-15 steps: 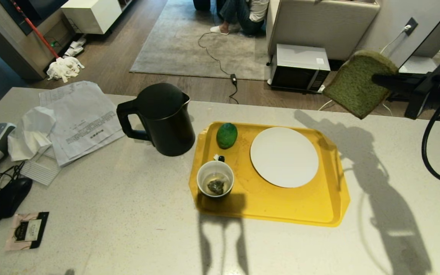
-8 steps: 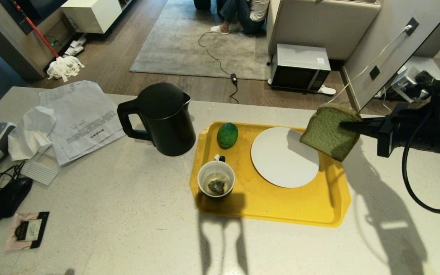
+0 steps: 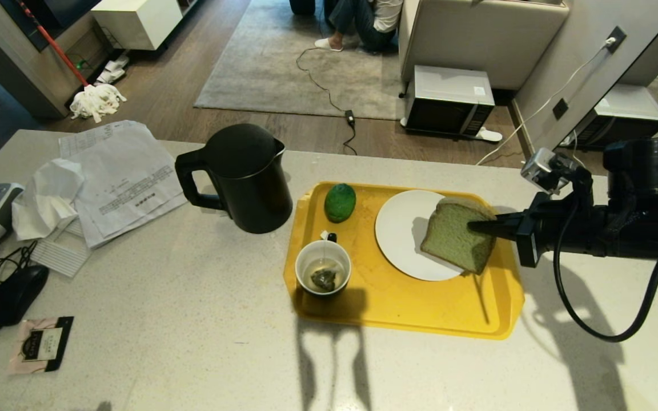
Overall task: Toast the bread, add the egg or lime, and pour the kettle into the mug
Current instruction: Put the baked bread on a plate
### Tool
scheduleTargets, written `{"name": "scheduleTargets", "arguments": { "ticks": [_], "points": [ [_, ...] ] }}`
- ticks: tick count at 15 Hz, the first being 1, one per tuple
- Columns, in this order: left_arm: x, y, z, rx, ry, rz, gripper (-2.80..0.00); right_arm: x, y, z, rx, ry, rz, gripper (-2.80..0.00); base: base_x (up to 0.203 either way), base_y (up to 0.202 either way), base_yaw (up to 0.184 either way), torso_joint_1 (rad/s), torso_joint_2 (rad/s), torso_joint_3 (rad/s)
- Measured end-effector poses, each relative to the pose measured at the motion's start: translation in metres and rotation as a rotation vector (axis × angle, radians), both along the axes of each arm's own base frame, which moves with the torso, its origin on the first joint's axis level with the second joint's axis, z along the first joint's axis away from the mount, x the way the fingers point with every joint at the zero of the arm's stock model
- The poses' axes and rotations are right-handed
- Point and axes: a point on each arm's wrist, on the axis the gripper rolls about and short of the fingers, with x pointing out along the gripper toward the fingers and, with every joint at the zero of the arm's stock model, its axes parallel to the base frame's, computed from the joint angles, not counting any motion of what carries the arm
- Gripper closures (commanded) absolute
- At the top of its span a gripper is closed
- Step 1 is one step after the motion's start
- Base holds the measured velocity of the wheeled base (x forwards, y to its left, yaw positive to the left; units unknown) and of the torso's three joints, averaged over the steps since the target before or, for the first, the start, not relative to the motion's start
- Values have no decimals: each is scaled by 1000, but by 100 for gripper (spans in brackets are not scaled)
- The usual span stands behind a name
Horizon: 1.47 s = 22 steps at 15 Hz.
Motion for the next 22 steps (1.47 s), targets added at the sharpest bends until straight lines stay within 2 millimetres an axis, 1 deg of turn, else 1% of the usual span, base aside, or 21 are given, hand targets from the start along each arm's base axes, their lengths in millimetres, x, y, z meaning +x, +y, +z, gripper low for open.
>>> {"name": "scheduleTargets", "arguments": {
  "ticks": [2, 6, 9, 13, 16, 22],
  "points": [
    [0, 0, 0, 0, 0, 0, 0, 6, 1, -6, -1, 20, 1, 0, 0, 0, 0, 0, 0, 0],
    [0, 0, 0, 0, 0, 0, 0, 16, 7, -12, -1, 36, 15, 0, 0, 0, 0, 0, 0, 0],
    [0, 0, 0, 0, 0, 0, 0, 24, 10, -13, -4, 29, 18, 0, 0, 0, 0, 0, 0, 0],
    [0, 0, 0, 0, 0, 0, 0, 38, 11, -13, -19, -23, -5, 0, 0, 0, 0, 0, 0, 0],
    [0, 0, 0, 0, 0, 0, 0, 46, 12, -17, -49, -59, -3, 0, 0, 0, 0, 0, 0, 0],
    [0, 0, 0, 0, 1, 0, 0, 54, 12, -22, -52, -65, -5, 0, 0, 0, 0, 0, 0, 0]
  ]
}}
